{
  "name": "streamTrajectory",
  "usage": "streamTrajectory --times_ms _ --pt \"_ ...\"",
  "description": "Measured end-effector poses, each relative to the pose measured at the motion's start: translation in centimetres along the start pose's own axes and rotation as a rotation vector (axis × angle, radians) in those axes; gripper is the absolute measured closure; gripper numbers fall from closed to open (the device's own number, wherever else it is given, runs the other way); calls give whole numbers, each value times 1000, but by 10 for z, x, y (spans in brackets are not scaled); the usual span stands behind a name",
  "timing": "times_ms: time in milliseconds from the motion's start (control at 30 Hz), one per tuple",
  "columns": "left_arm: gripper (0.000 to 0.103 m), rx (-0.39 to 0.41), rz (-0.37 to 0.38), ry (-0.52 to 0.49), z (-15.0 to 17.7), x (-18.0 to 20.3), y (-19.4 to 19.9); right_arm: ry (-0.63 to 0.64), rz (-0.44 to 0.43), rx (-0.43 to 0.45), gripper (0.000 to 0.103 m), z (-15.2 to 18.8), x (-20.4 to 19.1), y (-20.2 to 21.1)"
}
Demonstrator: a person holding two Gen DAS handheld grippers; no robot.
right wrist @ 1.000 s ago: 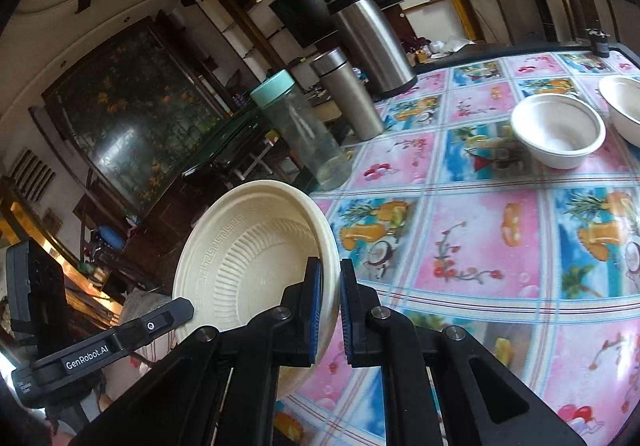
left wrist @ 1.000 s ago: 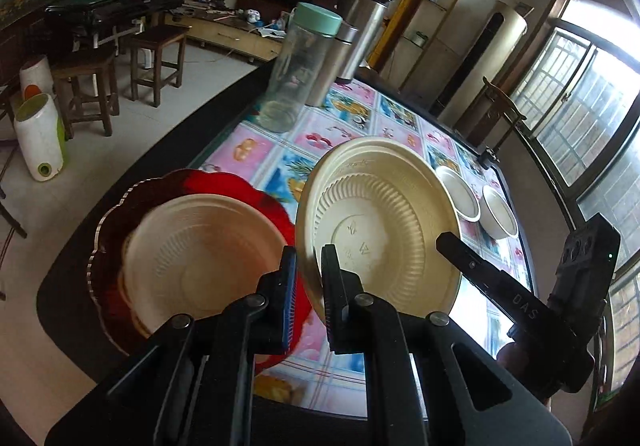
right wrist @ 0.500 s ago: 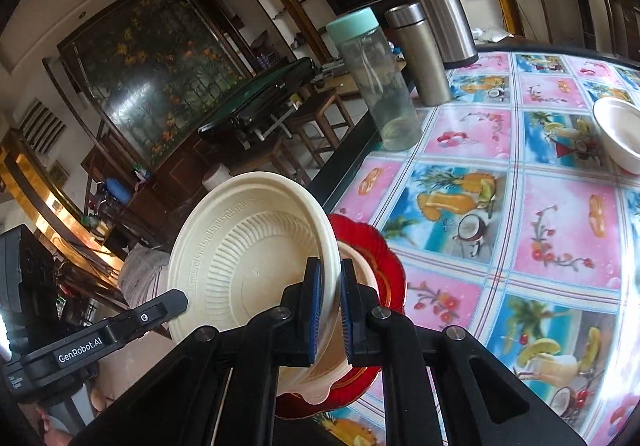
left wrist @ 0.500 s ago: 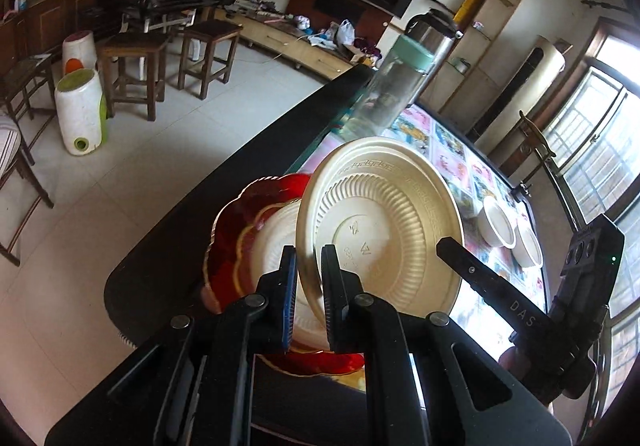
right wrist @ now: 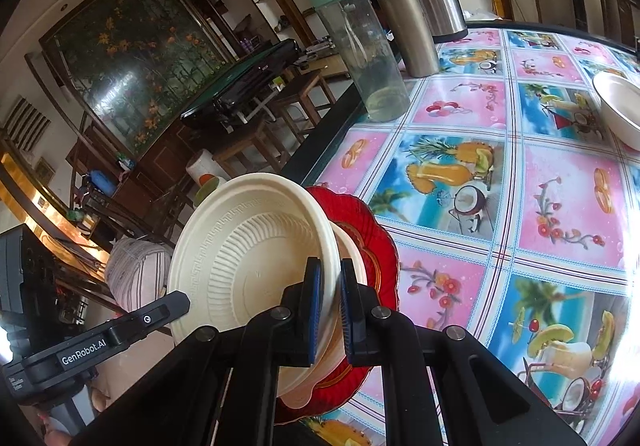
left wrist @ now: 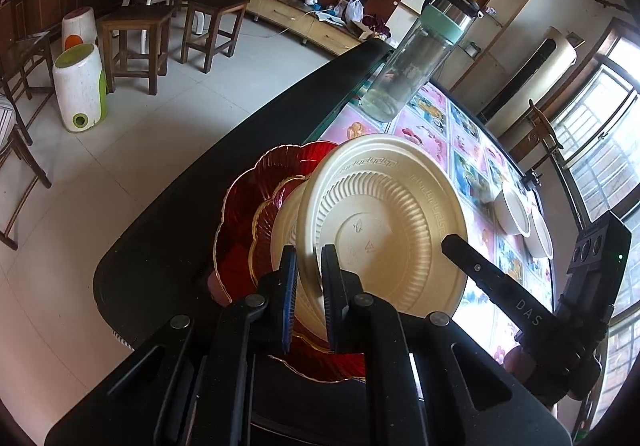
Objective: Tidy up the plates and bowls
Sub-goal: 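Lower the cream plates onto the stack and open both grippers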
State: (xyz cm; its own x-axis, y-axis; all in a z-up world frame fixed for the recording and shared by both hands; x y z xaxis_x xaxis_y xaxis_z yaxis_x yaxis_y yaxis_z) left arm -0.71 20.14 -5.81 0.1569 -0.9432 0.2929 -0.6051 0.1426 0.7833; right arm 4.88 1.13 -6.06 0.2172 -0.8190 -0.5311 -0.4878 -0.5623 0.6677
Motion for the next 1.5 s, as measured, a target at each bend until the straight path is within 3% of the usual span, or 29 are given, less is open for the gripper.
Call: streamTrajectory --times_ms 867,1100,1333,1500 --pt "93 -48 -6 9 3 -3 -17 -5 18 -25 94 4 8 -13" --pt "93 -2 -67 -8 0 -5 -2 22 38 -13 89 4 8 -8" --pt "93 105 -112 -45 -7 1 30 -12 20 112 89 -17 28 33" --pt "85 117 -108 -118 -6 26 32 -73 46 129 88 -24 58 41"
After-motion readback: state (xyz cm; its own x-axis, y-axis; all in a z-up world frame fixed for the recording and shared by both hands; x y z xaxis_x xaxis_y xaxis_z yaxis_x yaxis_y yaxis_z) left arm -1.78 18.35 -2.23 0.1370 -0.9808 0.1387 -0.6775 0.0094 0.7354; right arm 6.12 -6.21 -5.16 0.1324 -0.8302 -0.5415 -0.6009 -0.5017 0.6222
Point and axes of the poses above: each gripper's, at about its wrist camera, not at the fingertips, and y roughly against the way its jaws point, x to its right, z to its underside, the point moved 4 cm from there along -y, roughly the way its jaws point, and after that the axes turned 9 degrees about -y, right-handed, at the moved point
